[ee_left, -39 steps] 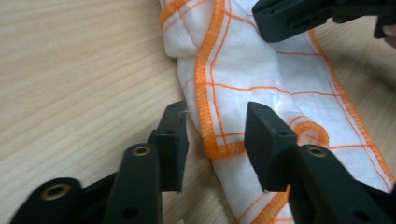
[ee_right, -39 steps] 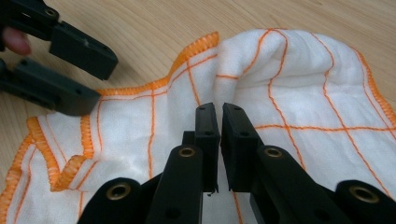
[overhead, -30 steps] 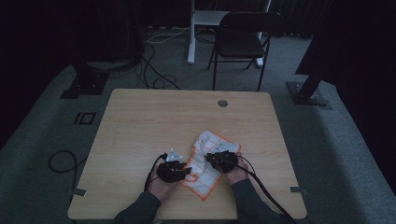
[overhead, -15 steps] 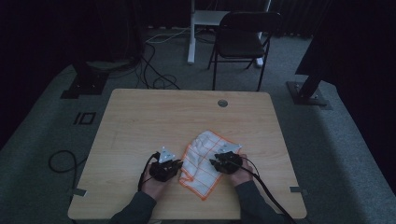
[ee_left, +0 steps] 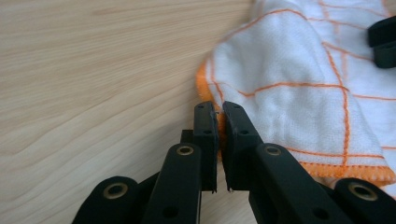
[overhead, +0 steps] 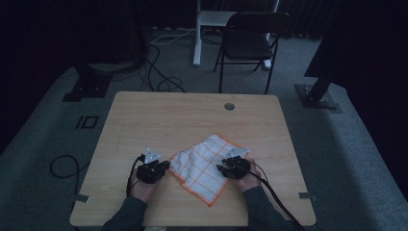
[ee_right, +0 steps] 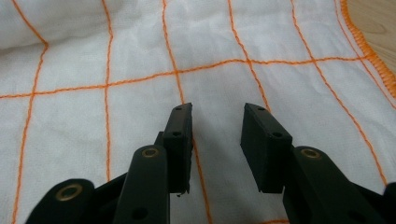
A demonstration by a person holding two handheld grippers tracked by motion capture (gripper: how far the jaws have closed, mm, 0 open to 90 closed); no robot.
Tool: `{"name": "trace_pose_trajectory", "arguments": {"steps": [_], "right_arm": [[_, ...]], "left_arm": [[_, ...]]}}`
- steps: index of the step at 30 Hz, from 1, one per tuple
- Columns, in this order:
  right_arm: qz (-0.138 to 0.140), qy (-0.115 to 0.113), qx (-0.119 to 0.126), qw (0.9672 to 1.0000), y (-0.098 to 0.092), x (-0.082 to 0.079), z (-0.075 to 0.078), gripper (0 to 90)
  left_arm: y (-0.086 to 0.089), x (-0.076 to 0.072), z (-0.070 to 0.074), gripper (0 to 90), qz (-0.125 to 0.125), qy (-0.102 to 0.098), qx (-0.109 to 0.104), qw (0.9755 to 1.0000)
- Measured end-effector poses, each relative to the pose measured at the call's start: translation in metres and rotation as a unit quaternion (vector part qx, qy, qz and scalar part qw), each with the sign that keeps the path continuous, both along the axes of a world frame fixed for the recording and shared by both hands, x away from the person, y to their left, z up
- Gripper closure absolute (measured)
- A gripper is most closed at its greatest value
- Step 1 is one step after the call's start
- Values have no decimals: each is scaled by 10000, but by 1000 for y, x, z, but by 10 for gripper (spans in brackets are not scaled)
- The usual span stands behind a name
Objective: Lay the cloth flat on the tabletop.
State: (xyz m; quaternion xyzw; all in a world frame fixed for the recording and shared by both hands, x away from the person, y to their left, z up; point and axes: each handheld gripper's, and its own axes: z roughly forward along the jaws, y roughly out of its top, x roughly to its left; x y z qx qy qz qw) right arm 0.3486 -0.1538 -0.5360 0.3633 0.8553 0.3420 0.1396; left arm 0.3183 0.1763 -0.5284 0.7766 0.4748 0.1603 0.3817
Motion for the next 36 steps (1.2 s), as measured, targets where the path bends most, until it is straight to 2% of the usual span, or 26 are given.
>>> {"name": "trace_pose_trajectory", "arguments": {"steps": [15, 21, 30, 32, 36], "right_arm": [[34, 30, 11, 10000, -5, -1, 0, 635], [41, 42, 17, 10000, -6, -1, 0, 635], [39, 73, 8, 10000, -10, 0, 1, 642], [28, 86, 20, 10000, -11, -1, 1, 641], [28, 80, 16, 10000, -11, -1, 1, 638]], "left_arm": [[25, -4, -9, 864, 360, 253, 221, 9988], [35, -12, -8, 869, 531, 335, 213, 9978], [42, -18, -7, 868, 639, 517, 102, 9966], [41, -18, -6, 861, 583, 479, 64, 9971], [40, -15, 0, 790, 571, 301, -36, 9979]]}}
